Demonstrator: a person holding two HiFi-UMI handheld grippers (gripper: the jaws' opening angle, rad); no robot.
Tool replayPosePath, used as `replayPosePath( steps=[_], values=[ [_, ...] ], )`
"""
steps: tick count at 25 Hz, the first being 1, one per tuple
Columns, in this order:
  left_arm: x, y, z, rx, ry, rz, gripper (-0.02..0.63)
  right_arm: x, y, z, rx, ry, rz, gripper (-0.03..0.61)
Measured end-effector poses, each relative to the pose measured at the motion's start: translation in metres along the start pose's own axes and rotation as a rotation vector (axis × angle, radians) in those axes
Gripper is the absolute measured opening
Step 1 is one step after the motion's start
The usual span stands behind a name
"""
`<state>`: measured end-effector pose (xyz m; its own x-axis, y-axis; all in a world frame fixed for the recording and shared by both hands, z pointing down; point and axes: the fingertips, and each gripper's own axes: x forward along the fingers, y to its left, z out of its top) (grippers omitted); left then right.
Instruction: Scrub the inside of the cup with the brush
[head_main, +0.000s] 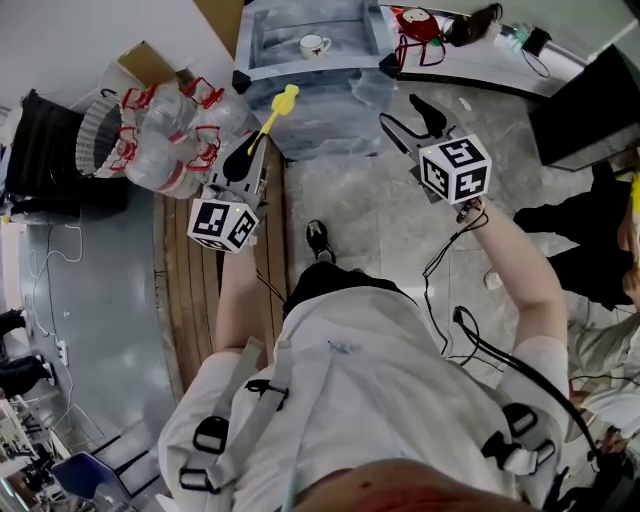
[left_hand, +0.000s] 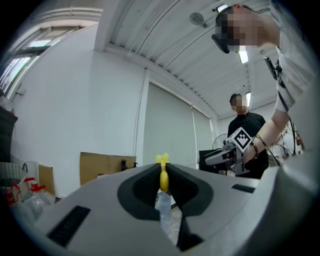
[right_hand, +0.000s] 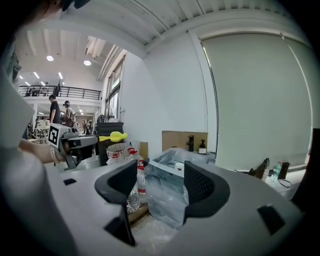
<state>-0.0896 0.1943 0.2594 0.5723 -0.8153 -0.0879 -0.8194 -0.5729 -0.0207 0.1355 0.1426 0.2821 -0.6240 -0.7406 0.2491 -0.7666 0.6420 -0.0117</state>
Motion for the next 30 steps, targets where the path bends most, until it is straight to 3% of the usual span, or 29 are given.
replayPosePath(
  steps=[19,30],
  values=[
    [0.089,0.100,-0.024,-0.015,0.061,-0.068,0.037,0.109,-0.050,0.012,0.073,0.025,-0.035,0.316],
    [0.128,0.182,-0.039,-0.040,0.071,-0.122,0.037,0.196,-0.043,0.012,0.158,0.092,0.007,0.319]
  ],
)
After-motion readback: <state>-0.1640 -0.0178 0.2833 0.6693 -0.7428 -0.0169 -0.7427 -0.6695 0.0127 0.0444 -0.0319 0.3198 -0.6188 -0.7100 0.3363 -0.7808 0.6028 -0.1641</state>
